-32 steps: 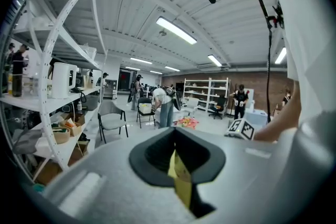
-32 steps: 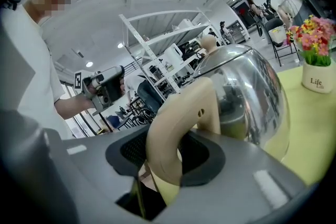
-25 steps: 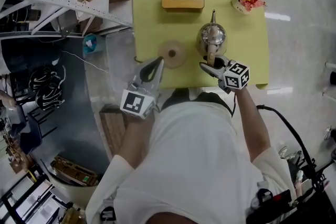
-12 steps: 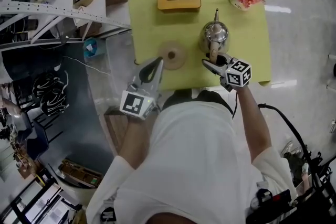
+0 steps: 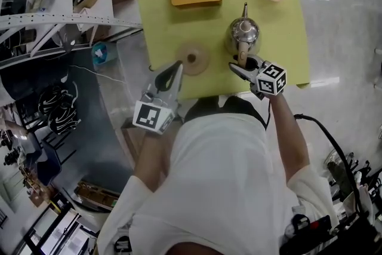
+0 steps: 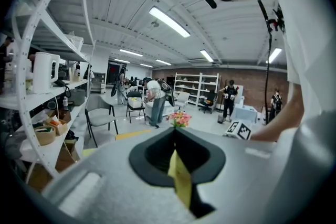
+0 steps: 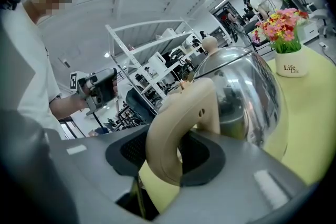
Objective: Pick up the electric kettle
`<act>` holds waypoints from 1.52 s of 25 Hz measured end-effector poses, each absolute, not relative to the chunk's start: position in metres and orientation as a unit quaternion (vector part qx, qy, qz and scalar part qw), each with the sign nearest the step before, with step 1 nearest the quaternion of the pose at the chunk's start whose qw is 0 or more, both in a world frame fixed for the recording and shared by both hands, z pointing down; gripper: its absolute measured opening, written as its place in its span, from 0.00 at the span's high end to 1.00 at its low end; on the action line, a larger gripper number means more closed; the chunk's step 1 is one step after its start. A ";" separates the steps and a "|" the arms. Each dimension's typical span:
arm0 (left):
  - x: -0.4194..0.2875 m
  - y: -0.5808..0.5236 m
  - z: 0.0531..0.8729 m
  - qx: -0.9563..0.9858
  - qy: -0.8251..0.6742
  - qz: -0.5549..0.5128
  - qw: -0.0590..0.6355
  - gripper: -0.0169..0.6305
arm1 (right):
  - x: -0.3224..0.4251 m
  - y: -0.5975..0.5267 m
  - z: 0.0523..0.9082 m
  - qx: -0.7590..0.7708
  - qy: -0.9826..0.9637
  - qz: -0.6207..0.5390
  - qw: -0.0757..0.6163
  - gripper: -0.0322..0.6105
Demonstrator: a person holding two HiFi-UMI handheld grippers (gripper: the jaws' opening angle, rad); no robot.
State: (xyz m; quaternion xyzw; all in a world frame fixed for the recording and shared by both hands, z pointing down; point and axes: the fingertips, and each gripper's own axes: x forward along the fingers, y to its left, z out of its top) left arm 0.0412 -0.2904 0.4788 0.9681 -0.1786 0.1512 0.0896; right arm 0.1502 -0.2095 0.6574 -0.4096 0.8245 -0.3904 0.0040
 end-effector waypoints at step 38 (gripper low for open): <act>0.050 -0.273 0.508 0.975 -0.137 0.148 0.094 0.97 | 0.139 -0.175 0.700 -0.439 0.810 -0.384 -0.063 0.73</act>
